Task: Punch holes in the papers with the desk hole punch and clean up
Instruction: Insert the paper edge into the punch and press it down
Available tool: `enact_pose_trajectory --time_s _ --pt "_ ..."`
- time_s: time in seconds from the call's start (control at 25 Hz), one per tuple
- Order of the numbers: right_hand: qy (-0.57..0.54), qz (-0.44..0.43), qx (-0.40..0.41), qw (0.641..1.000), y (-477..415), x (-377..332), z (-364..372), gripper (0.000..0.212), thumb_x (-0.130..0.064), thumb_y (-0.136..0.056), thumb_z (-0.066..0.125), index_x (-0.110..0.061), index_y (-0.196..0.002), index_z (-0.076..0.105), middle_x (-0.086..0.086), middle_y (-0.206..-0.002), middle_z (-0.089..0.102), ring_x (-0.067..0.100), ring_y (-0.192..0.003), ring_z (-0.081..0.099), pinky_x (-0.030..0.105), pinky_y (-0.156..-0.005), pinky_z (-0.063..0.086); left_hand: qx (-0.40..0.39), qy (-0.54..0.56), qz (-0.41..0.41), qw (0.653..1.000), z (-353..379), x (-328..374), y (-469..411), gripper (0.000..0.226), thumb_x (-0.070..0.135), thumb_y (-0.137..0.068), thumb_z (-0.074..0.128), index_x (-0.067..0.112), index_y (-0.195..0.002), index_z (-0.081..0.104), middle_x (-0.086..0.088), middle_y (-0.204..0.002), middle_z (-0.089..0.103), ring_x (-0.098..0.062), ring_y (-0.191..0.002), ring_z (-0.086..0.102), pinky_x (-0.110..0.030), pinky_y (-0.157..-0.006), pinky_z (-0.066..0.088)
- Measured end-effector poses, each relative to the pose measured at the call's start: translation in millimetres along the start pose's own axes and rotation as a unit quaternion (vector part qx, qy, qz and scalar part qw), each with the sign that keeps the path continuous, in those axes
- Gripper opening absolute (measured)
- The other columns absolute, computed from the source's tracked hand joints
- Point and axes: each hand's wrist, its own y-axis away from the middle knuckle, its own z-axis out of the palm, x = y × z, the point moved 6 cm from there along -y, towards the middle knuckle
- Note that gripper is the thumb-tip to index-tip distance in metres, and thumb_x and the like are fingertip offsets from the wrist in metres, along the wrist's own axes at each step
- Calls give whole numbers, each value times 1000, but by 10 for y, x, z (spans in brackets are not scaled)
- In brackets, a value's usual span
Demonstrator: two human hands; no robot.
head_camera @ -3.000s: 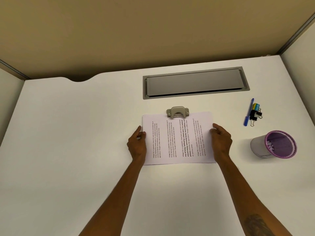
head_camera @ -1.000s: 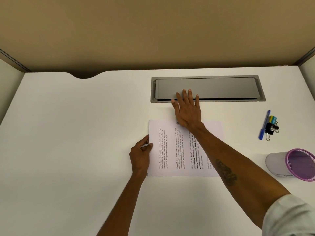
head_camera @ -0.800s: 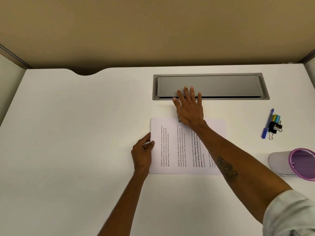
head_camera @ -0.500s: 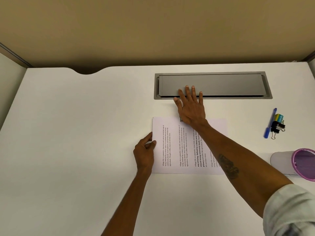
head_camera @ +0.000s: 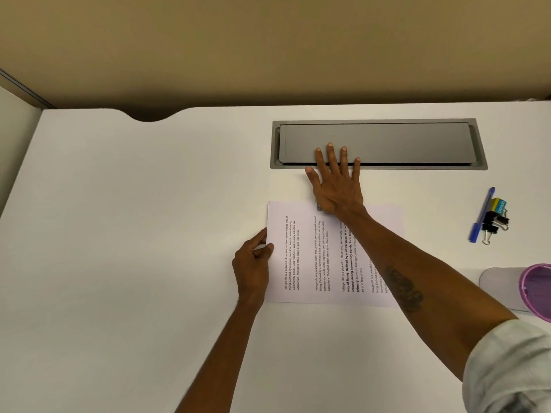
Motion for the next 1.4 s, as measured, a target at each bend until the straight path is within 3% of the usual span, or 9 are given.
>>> enact_pose_trajectory --time_s 0.2,0.36,0.52,0.64,0.76,0.84,0.88,1.08,1.4 --pt "-7 3 4 1000 17 -8 -43 69 -63 -98 8 -29 -157 -6 1 -166 -9 27 -153 -13 56 -121 -6 2 6 2 1000 6 19 28 41 7 -91 64 17 -131 63 4 -127 67 -13 -109 65 -25 -99 50" --pt "-30 0 40 999 116 -46 -154 71 -65 -96 9 -30 -157 6 2 -167 3 26 -154 -6 54 -122 -6 7 8 1 1000 10 4 20 41 6 -91 65 15 -131 63 2 -128 67 -15 -112 64 -31 -104 49" --pt "-97 -3 65 993 210 -79 -348 68 -60 -97 19 -28 -156 19 5 -165 15 25 -154 3 52 -123 -5 12 22 -2 1000 16 -12 20 41 5 -90 65 17 -129 65 3 -125 68 -11 -107 65 -23 -99 49" --pt "-244 37 188 951 508 84 -610 57 -48 -101 33 -19 -149 40 8 -156 39 26 -149 27 48 -124 13 16 28 -13 999 19 -8 22 40 6 -91 64 18 -129 65 5 -125 68 -8 -105 64 -20 -96 46" --pt "-325 265 272 866 1137 707 -565 45 -39 -102 40 -16 -139 50 7 -142 54 28 -134 44 46 -111 31 27 29 -22 999 5 25 58 36 14 -93 63 18 -129 64 3 -127 67 -6 -103 61 -18 -93 44" --pt "-331 409 228 819 1573 1051 -349 40 -35 -102 41 -16 -137 50 9 -141 53 30 -131 44 50 -108 30 39 34 -32 998 -7 26 65 34 18 -95 61 16 -129 64 1 -129 66 -6 -104 59 -18 -92 42" --pt "-324 441 209 811 1752 1140 -285 39 -32 -102 42 -15 -136 50 11 -139 52 32 -130 43 51 -107 31 42 35 -35 998 -12 33 77 34 18 -95 61 16 -129 65 1 -130 65 -7 -105 58 -19 -94 42" --pt "-333 443 162 816 1981 1073 -155 35 -25 -96 48 -11 -127 52 13 -132 50 36 -125 43 51 -104 32 56 30 -39 997 11 51 100 33 13 -94 61 13 -126 66 -3 -130 65 -17 -116 61 -30 -106 46" --pt "-388 460 92 793 1955 1003 -127 41 -24 -93 51 -17 -134 50 11 -140 44 34 -131 38 51 -108 31 38 11 -44 998 29 48 109 40 5 -94 54 18 -131 63 1 -131 65 -10 -104 58 -23 -97 44"
